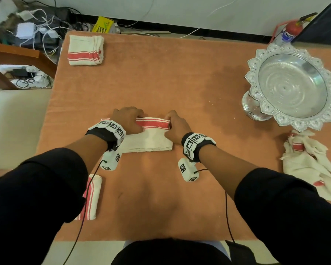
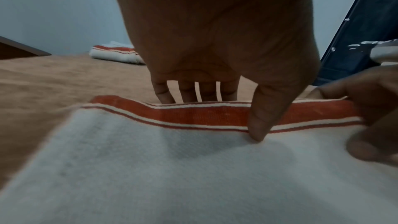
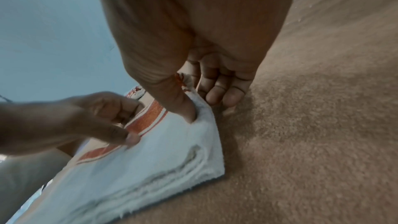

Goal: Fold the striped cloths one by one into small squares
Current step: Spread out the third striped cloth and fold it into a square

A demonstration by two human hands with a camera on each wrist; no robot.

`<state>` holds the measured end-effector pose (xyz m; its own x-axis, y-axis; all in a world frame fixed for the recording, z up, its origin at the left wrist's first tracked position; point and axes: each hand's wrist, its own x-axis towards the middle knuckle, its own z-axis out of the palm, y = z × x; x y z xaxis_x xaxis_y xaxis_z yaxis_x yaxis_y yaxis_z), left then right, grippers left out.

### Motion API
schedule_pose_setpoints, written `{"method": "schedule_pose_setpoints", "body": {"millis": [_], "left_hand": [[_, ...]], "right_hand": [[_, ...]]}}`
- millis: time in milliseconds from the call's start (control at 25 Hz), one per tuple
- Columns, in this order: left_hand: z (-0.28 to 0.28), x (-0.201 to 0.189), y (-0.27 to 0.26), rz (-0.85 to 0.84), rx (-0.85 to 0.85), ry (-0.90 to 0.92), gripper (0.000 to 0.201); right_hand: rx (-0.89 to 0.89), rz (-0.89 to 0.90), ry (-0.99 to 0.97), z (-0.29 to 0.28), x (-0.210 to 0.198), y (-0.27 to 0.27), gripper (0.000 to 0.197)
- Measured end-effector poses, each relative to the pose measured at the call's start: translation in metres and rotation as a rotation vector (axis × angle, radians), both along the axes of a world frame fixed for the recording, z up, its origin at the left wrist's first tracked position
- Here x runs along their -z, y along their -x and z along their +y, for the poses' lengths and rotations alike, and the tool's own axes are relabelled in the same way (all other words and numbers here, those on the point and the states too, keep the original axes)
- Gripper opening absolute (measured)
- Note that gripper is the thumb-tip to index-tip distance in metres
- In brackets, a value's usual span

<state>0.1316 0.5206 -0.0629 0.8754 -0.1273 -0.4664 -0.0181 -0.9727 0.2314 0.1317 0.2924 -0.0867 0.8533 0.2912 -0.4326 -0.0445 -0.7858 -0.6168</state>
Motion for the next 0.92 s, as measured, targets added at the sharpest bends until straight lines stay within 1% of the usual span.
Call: {"method": "schedule_pose_setpoints", "body": {"millis": [80,160,240,280,360,440,520,600,640,720,800,880,920], "left_hand": [[0.018,-0.005,-0.001,0.047,0.003,-0.063,0.039],[0.043,-0.011,0.001,0.084,-0.003,-0.178,0.049],[0.071,-0.016,0.005,0.139,-0.084,-0.239,0.059],[0.084,-0.018,0.009,0.167,-0.144,-0.225,0.061],[0.103,-0.016,0.017,0.216,-0.255,-0.112,0.058],[0.111,-0.016,0.027,0.209,-0.333,0.011,0.043],[0.112,-0.016,0.037,0.136,-0.422,0.091,0.03],[0.112,-0.018,0.044,0.064,-0.501,0.136,0.027],[0.11,-0.02,0.048,0.052,-0.56,0.19,0.023],[0.103,-0.027,0.058,0.077,-0.723,0.423,0.017],[0.094,-0.04,0.066,0.1,-0.868,0.695,0.019],[0.086,-0.052,0.069,0.064,-0.952,0.889,0.026],[0.083,-0.059,0.07,0.03,-0.983,0.98,0.027]], "right_hand": [[0.051,0.051,-0.039,-0.004,-0.002,-0.001,0.031],[0.087,0.094,-0.06,-0.009,-0.002,-0.003,0.016],[0.133,0.133,-0.099,-0.014,-0.002,-0.004,0.011],[0.157,0.149,-0.131,-0.016,-0.001,-0.003,0.01],[0.211,0.169,-0.192,-0.018,0.002,0.0,0.01],[0.26,0.164,-0.221,-0.019,0.0,0.001,0.011],[0.302,0.169,-0.237,-0.018,-0.01,0.005,0.009],[0.352,0.255,-0.304,-0.017,-0.026,0.01,0.011],[0.376,0.307,-0.364,-0.015,-0.034,0.013,0.012],[0.428,0.393,-0.511,-0.012,-0.049,0.016,0.014],[0.492,0.44,-0.614,-0.012,-0.06,0.013,0.014],[0.569,0.458,-0.696,-0.015,-0.067,0.008,0.015],[0.6,0.446,-0.731,-0.017,-0.069,0.005,0.022]]}}
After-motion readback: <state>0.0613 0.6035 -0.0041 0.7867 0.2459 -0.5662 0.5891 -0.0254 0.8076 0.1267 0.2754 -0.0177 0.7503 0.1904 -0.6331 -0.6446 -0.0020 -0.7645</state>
